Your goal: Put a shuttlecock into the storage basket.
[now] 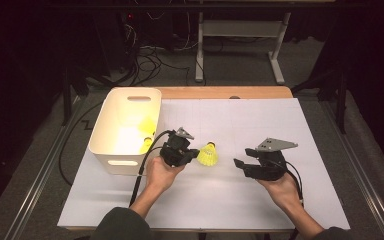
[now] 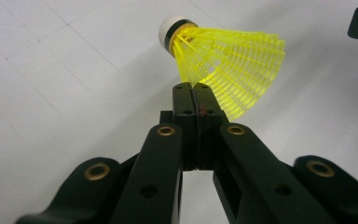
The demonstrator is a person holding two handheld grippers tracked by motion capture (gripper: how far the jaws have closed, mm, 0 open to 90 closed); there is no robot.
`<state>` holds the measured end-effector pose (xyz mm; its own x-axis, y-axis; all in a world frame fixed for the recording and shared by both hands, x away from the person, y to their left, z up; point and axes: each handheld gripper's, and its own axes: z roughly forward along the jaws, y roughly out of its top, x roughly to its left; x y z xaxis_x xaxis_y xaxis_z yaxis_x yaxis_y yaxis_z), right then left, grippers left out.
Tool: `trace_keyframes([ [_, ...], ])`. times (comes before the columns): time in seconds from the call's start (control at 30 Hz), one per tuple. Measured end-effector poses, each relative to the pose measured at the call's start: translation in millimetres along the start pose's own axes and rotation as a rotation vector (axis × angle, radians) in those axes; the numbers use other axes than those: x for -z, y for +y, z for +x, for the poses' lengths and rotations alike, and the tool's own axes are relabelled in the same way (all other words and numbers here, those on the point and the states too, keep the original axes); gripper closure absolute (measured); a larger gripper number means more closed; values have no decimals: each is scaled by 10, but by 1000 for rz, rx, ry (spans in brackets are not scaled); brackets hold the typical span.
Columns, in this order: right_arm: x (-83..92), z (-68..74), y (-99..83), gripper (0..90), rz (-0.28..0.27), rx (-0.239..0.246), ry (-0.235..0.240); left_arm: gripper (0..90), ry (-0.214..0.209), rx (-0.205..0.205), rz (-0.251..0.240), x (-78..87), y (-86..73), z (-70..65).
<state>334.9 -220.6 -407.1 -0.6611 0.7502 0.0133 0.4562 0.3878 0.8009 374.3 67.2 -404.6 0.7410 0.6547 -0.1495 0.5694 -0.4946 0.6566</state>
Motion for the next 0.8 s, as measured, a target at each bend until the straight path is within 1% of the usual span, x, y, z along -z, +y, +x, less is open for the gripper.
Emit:
trace_keyframes([
  [0.07,18,-18,-24,420,-1,-6,0,900,3,-2,1,17,0,2],
  [0.13,40,-41,-56,416,-6,-8,-5,900,1,7,-5,29,0,2],
  [0.27,84,-88,-114,407,-22,-24,-15,900,6,5,-3,48,1,5],
  [0.37,114,-121,-152,402,-29,-26,-21,900,9,6,-1,68,2,16],
  [0.47,139,-146,-185,396,-33,-31,-21,900,16,12,-11,92,3,23],
  [0.5,143,-154,-192,387,-38,-31,-18,900,24,17,-28,107,1,21],
  [0.57,158,-171,-214,377,-46,-36,-17,900,22,25,-46,129,2,25],
  [0.7,185,-200,-271,359,-57,-39,-19,900,23,27,-44,149,1,37],
  [0.8,211,-215,-324,343,-61,-31,-31,900,25,33,-52,162,2,39],
])
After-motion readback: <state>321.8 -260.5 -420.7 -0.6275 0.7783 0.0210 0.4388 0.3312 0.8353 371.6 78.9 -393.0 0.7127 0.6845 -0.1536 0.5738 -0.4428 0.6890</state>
